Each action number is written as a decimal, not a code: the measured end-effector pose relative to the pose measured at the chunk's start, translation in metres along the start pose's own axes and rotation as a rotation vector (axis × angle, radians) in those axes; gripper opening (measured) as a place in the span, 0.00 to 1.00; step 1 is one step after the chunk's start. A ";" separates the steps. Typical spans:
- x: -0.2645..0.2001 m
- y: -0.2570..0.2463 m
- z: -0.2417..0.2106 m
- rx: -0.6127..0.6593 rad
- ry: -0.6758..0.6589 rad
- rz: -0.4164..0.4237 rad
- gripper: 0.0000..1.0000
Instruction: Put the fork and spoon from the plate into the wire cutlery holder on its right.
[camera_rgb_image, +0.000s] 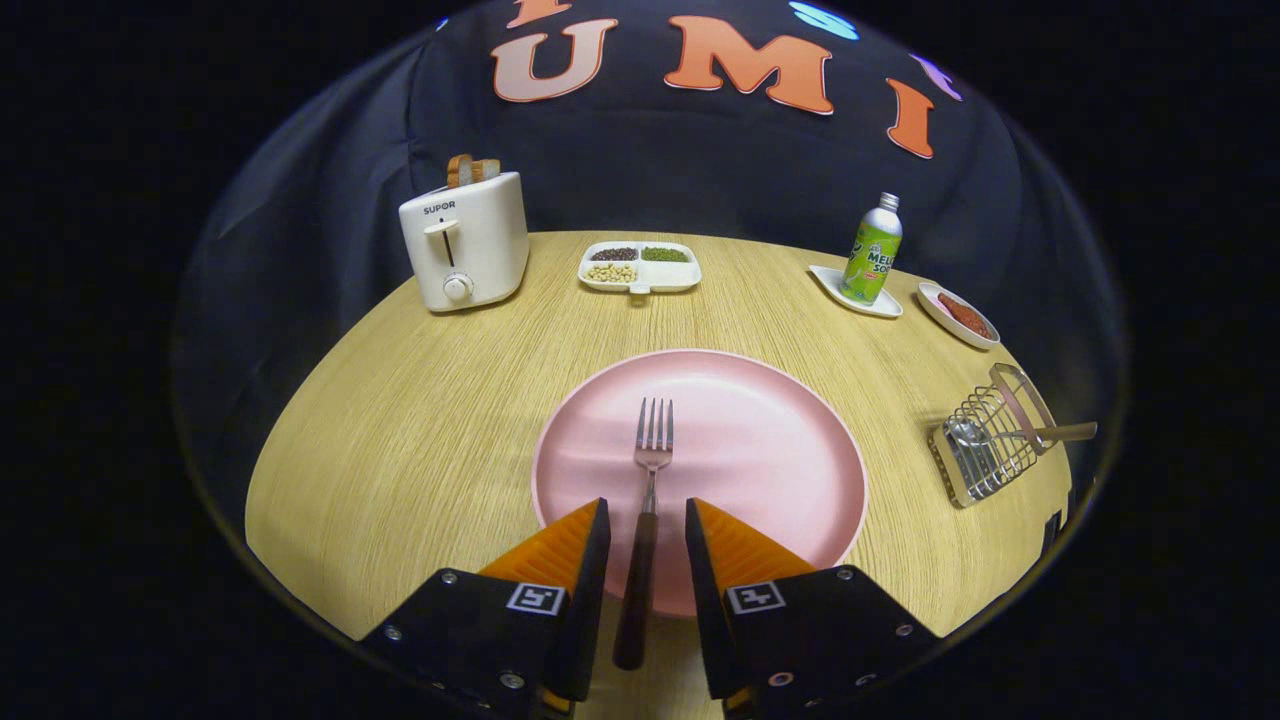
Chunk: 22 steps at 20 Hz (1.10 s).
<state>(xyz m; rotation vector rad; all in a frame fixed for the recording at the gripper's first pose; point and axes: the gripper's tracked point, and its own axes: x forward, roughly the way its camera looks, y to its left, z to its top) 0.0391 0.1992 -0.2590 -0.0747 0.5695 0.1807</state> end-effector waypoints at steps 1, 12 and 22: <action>0.000 0.000 -0.002 -0.001 0.004 0.001 0.43; 0.002 -0.006 -0.004 -0.019 0.030 -0.018 0.04; -0.038 -0.053 0.032 -0.026 0.055 0.029 0.05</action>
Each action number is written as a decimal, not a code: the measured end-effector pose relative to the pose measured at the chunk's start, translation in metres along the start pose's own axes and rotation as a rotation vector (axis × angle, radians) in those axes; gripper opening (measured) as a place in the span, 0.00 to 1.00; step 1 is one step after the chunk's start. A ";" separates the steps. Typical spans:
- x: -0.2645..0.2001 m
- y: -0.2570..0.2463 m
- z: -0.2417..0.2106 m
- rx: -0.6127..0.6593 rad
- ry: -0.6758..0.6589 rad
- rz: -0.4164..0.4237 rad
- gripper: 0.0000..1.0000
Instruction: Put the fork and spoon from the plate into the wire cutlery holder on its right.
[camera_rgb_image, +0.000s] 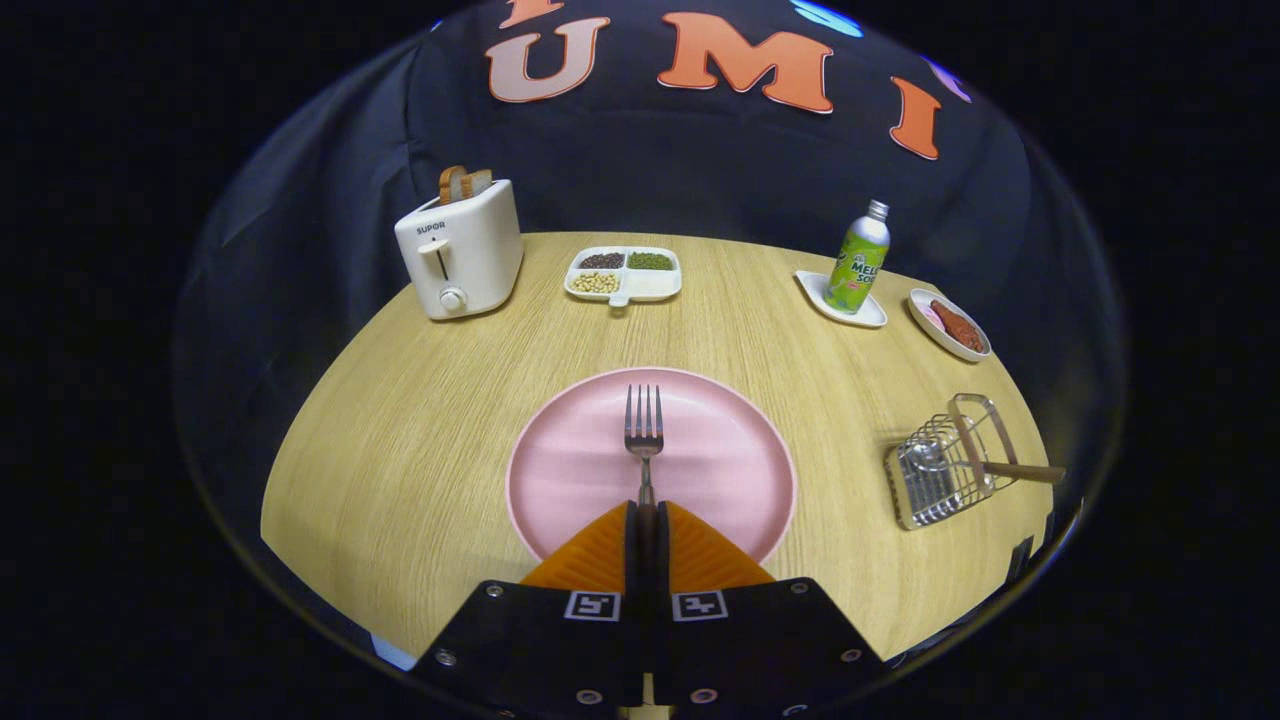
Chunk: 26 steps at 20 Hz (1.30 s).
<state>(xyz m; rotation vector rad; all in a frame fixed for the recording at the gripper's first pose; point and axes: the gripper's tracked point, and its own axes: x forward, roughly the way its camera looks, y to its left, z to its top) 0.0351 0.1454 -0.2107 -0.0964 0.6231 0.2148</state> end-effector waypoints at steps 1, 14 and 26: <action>-0.005 -0.010 0.003 -0.007 0.003 -0.003 0.04; -0.064 -0.159 0.013 -0.066 0.137 -0.032 0.04; -0.078 -0.239 0.012 -0.097 0.290 -0.054 0.05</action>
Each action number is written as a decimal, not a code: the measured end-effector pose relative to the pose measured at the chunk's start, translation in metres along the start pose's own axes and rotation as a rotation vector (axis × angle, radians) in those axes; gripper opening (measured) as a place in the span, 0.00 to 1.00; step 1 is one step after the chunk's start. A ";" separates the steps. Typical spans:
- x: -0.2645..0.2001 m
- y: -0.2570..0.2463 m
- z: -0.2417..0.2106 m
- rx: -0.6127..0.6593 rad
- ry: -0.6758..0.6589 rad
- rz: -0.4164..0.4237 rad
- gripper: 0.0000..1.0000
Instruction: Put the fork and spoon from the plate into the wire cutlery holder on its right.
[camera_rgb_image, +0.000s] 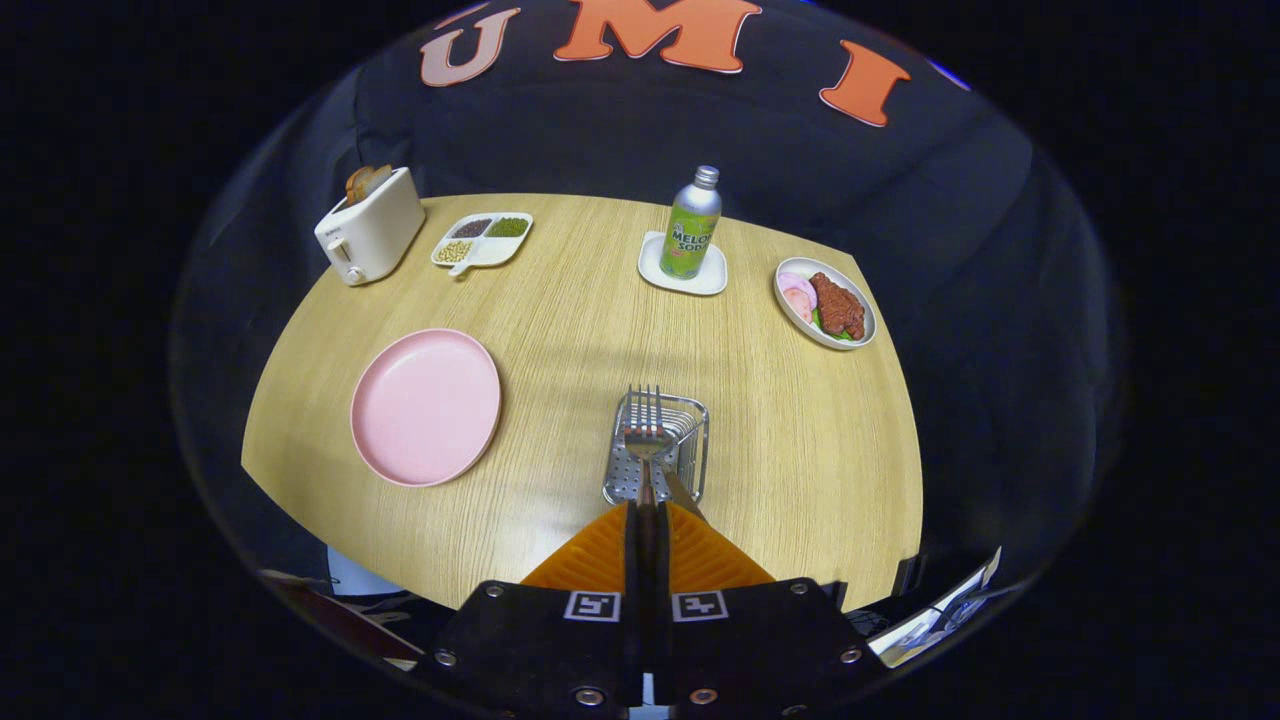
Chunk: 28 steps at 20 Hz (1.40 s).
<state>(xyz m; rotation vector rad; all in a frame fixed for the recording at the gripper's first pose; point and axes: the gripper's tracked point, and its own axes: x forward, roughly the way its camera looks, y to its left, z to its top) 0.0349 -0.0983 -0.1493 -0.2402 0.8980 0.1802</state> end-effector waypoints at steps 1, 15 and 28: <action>0.002 -0.003 -0.003 -0.014 0.028 0.003 0.05; 0.030 -0.015 -0.005 -0.168 0.266 0.051 0.04; 0.040 -0.012 0.016 -0.159 0.258 0.064 0.19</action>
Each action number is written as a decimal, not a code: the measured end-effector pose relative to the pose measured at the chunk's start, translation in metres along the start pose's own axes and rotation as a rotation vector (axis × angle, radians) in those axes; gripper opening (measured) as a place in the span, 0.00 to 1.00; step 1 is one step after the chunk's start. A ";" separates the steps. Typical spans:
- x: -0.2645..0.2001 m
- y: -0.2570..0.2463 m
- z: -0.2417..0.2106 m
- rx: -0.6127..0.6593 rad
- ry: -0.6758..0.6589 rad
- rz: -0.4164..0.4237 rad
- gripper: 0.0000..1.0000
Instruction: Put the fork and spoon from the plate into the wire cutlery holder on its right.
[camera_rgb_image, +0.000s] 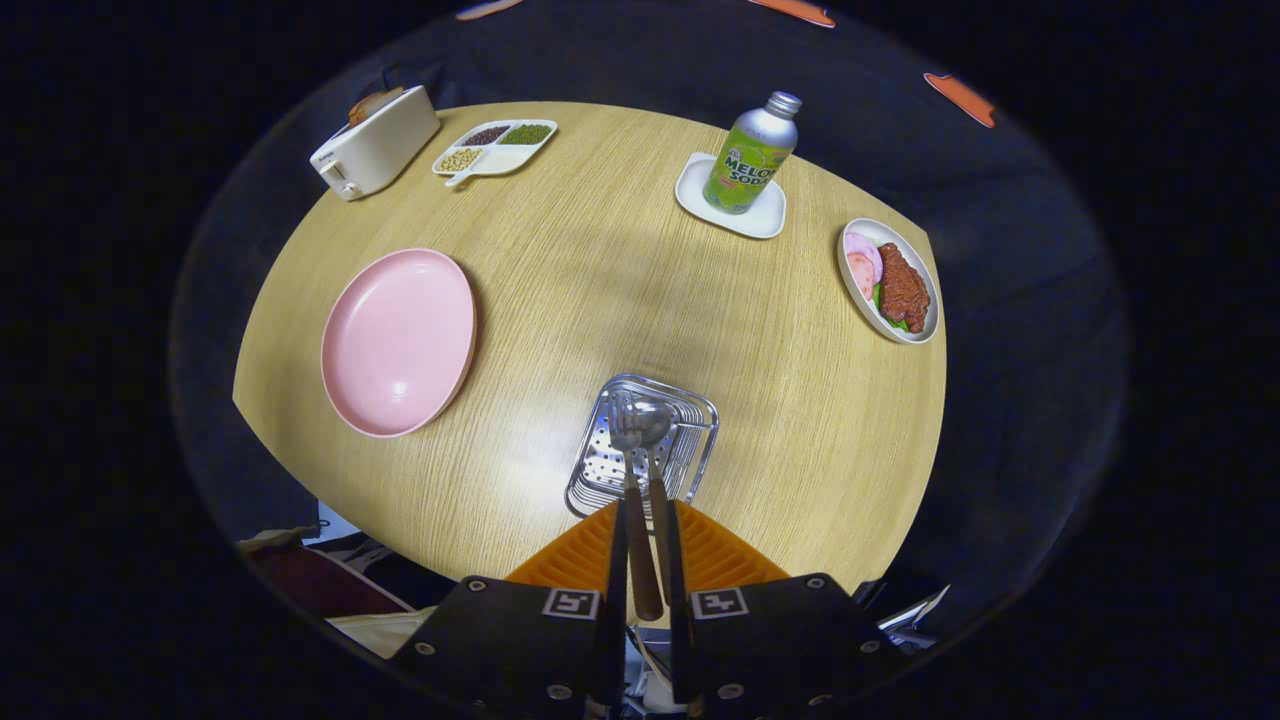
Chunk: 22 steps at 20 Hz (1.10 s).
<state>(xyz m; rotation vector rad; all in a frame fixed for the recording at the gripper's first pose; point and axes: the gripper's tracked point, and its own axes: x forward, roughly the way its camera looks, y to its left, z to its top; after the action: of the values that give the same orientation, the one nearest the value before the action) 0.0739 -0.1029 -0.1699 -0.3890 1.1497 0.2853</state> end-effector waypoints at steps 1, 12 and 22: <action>-0.001 0.000 0.000 0.008 -0.009 0.001 0.21; -0.077 -0.013 0.047 0.208 -0.310 0.010 1.00; -0.233 0.007 0.088 0.371 -0.839 -0.038 0.99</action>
<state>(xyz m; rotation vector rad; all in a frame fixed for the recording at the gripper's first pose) 0.0542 -0.0624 0.0748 0.0530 0.3507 0.1660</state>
